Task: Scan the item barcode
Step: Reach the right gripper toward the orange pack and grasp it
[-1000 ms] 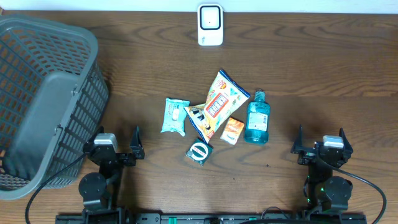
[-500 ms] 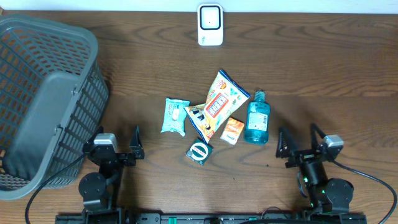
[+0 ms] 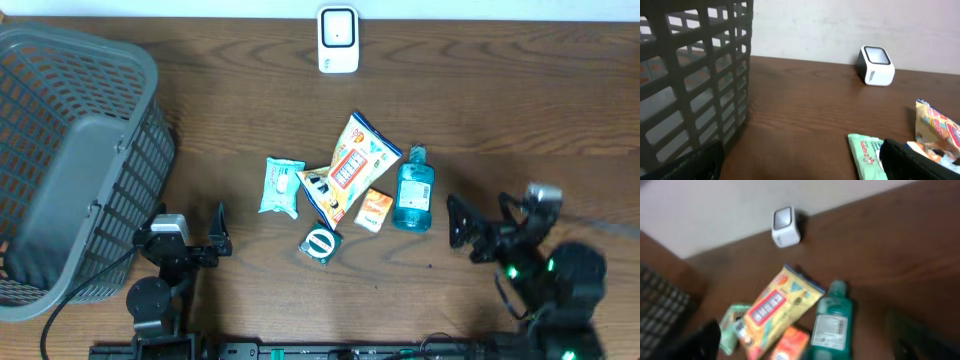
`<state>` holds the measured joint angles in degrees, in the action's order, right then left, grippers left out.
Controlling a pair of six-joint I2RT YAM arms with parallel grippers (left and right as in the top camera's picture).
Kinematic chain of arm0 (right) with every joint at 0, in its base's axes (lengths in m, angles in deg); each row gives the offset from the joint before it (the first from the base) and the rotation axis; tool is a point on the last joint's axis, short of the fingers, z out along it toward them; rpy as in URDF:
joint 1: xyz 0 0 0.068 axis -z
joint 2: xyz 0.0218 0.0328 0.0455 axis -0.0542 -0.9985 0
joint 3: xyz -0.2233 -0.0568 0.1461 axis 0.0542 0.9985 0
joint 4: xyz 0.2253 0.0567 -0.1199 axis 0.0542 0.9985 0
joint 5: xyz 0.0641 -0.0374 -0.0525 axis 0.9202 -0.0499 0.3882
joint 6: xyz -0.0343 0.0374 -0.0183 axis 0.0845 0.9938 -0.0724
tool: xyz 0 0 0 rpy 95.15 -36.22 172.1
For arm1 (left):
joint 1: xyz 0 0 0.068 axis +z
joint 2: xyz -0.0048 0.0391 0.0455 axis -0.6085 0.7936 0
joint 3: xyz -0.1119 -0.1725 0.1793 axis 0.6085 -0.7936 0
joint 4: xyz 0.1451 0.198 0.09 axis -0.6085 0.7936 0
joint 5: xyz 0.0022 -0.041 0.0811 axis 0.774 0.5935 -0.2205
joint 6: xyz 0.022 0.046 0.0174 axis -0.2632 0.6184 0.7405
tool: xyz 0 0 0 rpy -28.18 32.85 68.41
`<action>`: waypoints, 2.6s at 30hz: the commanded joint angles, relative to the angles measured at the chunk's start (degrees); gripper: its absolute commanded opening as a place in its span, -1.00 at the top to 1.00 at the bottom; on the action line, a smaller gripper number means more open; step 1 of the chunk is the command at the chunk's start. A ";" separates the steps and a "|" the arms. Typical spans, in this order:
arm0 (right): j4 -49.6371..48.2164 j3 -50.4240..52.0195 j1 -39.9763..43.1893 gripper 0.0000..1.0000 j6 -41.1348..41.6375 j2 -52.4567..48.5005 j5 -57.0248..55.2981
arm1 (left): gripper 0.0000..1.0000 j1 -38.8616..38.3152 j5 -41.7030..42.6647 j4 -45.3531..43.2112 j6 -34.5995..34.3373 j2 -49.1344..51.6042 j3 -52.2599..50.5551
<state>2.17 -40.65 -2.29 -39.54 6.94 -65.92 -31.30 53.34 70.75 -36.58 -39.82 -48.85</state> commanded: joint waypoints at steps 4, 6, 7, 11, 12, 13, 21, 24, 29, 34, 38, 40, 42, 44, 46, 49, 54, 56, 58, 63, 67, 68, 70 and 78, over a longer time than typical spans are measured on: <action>12.02 -21.07 -10.47 -0.98 -1.33 -21.18 11.15 | -0.95 0.02 0.52 2.14 -0.70 -0.11 -0.83; 12.04 -24.13 -13.46 -0.98 -1.33 -25.29 16.72 | -0.95 0.02 0.52 2.14 -0.70 -0.11 -0.83; 12.02 -25.29 -15.61 -0.99 -1.36 -28.46 21.35 | -0.96 0.02 0.52 2.14 -0.70 -0.09 -0.83; 7.56 -25.24 -18.01 -0.97 0.26 -33.92 20.55 | -0.95 0.02 0.52 2.14 -0.70 -0.11 -0.83; 6.71 -25.27 -18.58 -0.98 2.49 -35.32 19.17 | -0.95 0.02 0.52 2.14 -0.70 -0.09 -0.83; 6.36 -25.27 -19.28 -0.99 5.14 -36.65 17.44 | -0.95 0.02 0.52 2.14 -0.70 -0.11 -0.83; 9.84 -28.28 -30.42 -0.52 23.78 -53.11 -7.08 | -0.95 0.02 0.52 2.14 -0.70 -0.09 -0.83; 13.14 -31.65 -32.87 -0.42 25.51 -58.77 -13.40 | -0.95 0.02 0.52 2.14 -0.70 -0.09 -0.83; 17.81 -35.82 -34.67 -0.36 25.46 -65.40 -22.84 | -0.95 0.02 0.52 2.14 -0.70 -0.09 -0.83; 16.68 -36.15 -34.62 -0.31 25.44 -71.21 -24.96 | -0.96 0.02 0.52 2.14 -0.70 -0.09 -0.83; 16.28 -36.87 -34.69 -0.25 25.22 -75.19 -25.24 | -0.95 0.02 0.52 2.14 -0.70 -0.11 -0.83; 16.11 -37.44 -34.69 -0.25 24.72 -76.65 -25.27 | -0.95 0.02 0.50 2.14 -0.70 -0.09 -0.83; 15.93 -37.83 -34.69 -0.25 24.30 -78.01 -25.27 | -0.95 0.02 0.52 2.14 -0.70 -0.09 -0.83; 15.89 -38.07 -34.69 -0.23 24.33 -79.32 -25.27 | -0.95 0.02 0.52 2.14 -0.70 -0.09 -0.83; 15.85 -38.23 -34.69 -0.20 24.30 -80.28 -25.27 | -0.96 0.02 0.52 2.14 -0.70 -0.09 -0.83; 15.76 -38.47 -34.69 -0.18 23.91 -81.05 -25.27 | -0.95 0.02 0.52 2.14 -0.70 -0.09 -0.83; 15.93 -38.80 -35.04 -0.12 22.84 -81.13 -25.27 | -0.96 0.02 0.52 2.14 -0.70 -0.09 -0.83; 16.61 -38.80 -35.54 -0.11 22.14 -81.20 -25.29 | -0.95 0.02 0.50 2.14 -0.70 -0.11 -0.83; 17.99 -38.80 -36.20 -0.11 21.79 -81.29 -25.33 | -0.95 0.02 0.52 2.14 -0.70 -0.11 -0.83; 18.97 -38.80 -38.05 -0.13 20.39 -82.55 -25.49 | -0.95 0.02 0.52 2.14 -0.70 -0.11 -0.83; 18.91 -38.80 -38.18 -0.08 20.31 -85.37 -25.31 | -0.95 0.02 0.52 2.14 -0.70 -0.11 -0.83; 18.86 -38.86 -37.99 -0.03 20.37 -86.12 -25.18 | -0.95 0.02 0.50 2.14 -0.70 -0.09 -0.83; 19.21 -39.23 -37.75 0.04 20.39 -86.60 -25.03 | -0.95 0.02 0.52 2.14 -0.70 -0.09 -0.83; 24.24 -39.87 -37.42 0.33 20.50 -86.79 -28.52 | -0.95 0.02 0.50 2.14 -0.70 -0.09 -0.83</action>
<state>24.90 -80.76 -40.12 -18.68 -77.45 -92.85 -31.30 53.14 70.78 -36.62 -39.82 -48.85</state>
